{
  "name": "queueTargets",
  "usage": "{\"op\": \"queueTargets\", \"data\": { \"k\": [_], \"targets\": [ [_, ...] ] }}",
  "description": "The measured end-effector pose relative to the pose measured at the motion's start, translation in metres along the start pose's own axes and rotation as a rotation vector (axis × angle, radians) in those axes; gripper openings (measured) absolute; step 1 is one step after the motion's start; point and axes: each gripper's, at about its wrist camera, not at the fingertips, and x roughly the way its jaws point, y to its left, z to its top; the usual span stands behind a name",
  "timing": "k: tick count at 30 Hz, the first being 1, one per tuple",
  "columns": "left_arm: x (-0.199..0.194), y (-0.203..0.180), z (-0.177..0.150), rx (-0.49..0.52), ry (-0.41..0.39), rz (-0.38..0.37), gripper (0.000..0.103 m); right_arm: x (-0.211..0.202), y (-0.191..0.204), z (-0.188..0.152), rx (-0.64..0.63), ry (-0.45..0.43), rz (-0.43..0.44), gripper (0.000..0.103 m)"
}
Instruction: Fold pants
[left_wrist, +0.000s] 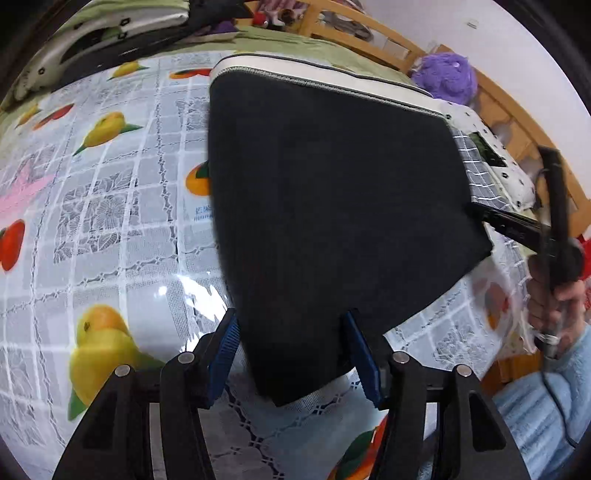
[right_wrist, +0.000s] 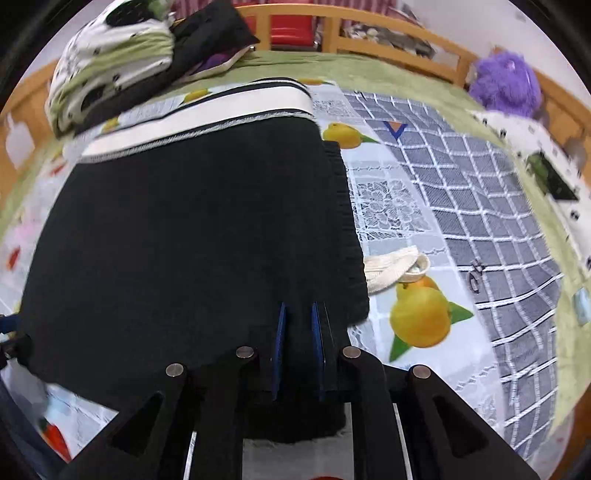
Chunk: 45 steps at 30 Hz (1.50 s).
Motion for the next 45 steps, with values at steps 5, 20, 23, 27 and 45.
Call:
{"op": "queueTargets", "data": {
  "k": [5, 20, 23, 27, 45],
  "targets": [
    [-0.043, 0.0, 0.016, 0.033, -0.06, 0.028, 0.055, -0.026, -0.02, 0.002, 0.08, -0.033, 0.066, 0.02],
    [-0.098, 0.042, 0.099, 0.047, -0.126, -0.001, 0.061, -0.002, -0.046, 0.066, 0.234, -0.04, 0.222, 0.061],
    [-0.056, 0.048, 0.105, 0.028, -0.065, -0.061, 0.061, 0.033, -0.043, 0.066, 0.24, 0.029, 0.213, 0.061],
    [0.0, 0.059, 0.111, 0.003, 0.006, -0.134, 0.06, 0.058, -0.041, 0.061, 0.223, 0.002, 0.216, 0.072],
    [-0.005, 0.097, 0.141, -0.053, -0.091, -0.335, 0.012, 0.035, -0.03, 0.074, 0.342, -0.014, 0.549, 0.025]
  ]
}}
